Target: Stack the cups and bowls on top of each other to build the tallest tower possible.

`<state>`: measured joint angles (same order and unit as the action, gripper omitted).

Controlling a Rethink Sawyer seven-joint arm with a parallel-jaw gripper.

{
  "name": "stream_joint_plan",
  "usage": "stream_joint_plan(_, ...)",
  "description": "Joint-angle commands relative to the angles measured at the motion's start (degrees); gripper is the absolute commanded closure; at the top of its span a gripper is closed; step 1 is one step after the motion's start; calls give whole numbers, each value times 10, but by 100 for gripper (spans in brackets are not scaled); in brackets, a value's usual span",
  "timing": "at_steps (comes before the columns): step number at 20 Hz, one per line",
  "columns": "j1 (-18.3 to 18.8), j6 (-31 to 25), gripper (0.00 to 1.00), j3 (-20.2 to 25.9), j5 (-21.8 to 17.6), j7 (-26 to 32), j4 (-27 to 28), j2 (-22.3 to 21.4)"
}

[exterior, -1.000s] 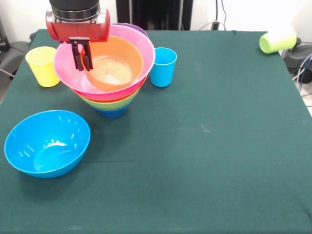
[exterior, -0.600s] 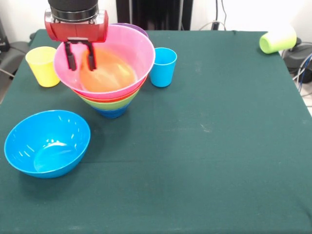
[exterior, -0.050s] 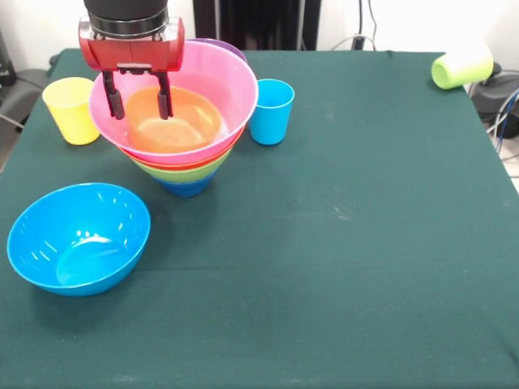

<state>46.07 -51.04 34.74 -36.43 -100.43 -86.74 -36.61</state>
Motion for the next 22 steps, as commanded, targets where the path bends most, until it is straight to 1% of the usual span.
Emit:
stream_joint_plan(1,-12,26,0,14,-41,118,-22,23)
stream_joint_plan(7,-11,27,0,13,-42,116,-27,20)
stream_joint_plan(14,-2,37,0,16,-42,121,-33,31)
stream_joint_plan(22,-5,38,0,19,-39,113,-32,37)
